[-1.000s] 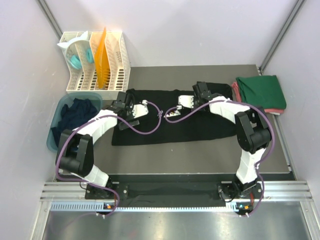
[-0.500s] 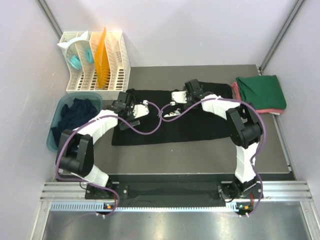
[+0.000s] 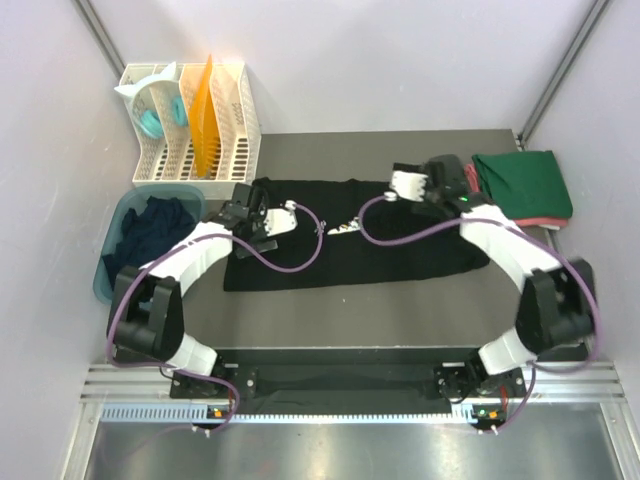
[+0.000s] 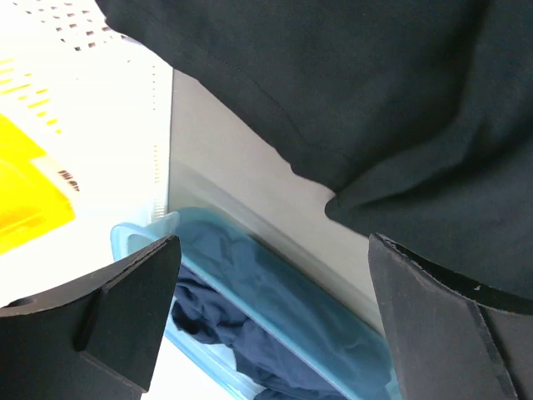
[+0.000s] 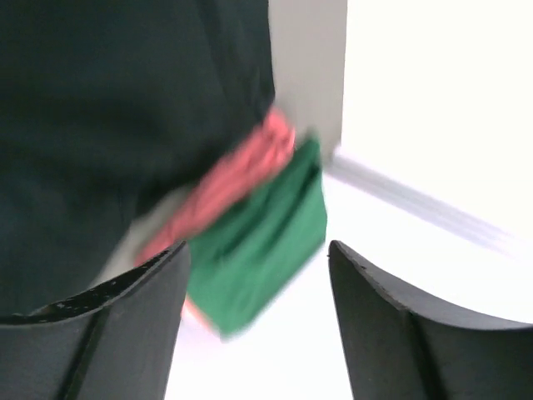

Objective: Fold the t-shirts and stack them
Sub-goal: Fold the flattened tshirt in 1/3 of the way

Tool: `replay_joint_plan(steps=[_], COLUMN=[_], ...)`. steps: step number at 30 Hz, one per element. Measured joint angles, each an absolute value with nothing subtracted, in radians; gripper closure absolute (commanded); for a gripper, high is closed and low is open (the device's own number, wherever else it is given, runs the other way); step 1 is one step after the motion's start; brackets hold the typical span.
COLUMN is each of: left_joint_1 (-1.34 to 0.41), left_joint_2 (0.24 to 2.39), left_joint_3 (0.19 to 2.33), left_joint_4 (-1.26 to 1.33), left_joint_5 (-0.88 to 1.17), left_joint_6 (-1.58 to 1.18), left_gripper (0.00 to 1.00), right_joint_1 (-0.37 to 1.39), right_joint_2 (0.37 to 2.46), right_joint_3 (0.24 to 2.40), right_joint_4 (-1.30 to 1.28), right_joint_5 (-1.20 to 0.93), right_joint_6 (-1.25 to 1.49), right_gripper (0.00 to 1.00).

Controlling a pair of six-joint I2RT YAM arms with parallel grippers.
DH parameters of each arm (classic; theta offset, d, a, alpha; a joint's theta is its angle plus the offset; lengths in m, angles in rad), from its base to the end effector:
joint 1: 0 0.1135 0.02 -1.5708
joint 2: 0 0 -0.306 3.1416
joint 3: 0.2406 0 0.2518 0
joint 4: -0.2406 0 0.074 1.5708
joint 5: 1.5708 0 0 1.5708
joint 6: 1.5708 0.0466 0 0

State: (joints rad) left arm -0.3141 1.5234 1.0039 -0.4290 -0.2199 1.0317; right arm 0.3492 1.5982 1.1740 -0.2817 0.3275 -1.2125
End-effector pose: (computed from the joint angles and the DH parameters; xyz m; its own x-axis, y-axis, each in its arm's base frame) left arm 0.3048 -0.0883 0.2528 -0.2417 0.9591 -0.1471 0.7559 0.2812 0.5912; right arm 0.3489 0.1111 0.2968 -0.1258 -0.9895 -0.0715 -0.6038 0.1335 -0.7859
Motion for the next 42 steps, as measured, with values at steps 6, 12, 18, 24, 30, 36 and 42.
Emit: replay_joint_plan(steps=[6, 12, 18, 24, 30, 36, 42], left_joint_1=[-0.314, -0.314, -0.317, -0.320, -0.332, -0.336, -0.336], left_joint_2=[1.424, 1.449, 1.504, 1.504, 1.501, 1.467, 1.413], left_joint_3=[0.950, 0.914, 0.951, 0.969, 0.966, 0.926, 0.882], left_joint_4=[-0.454, -0.452, -0.456, -0.501, -0.566, -0.627, -0.696], left_joint_5=[-0.171, -0.165, -0.149, -0.107, -0.068, -0.049, -0.036], left_joint_6=[1.114, 1.147, 1.132, 1.156, 1.204, 1.241, 1.275], left_gripper=[0.01, 0.01, 0.01, 0.01, 0.01, 0.01, 0.01], right_joint_1=[0.224, 0.192, 0.134, 0.099, 0.095, 0.095, 0.093], right_joint_2=[1.275, 1.235, 1.269, 1.287, 1.394, 1.472, 1.479], right_joint_3=[0.905, 0.752, 0.755, 0.751, 0.752, 0.754, 0.776], right_joint_4=[-0.447, -0.623, -0.626, -0.589, -0.518, -0.478, -0.476], right_joint_5=[0.261, 0.193, 0.169, 0.168, 0.170, 0.175, 0.192], right_joint_6=[-1.343, -1.371, -1.333, -1.345, -1.341, -1.348, -1.353], right_gripper=[0.39, 0.47, 0.36, 0.35, 0.38, 0.81, 0.98])
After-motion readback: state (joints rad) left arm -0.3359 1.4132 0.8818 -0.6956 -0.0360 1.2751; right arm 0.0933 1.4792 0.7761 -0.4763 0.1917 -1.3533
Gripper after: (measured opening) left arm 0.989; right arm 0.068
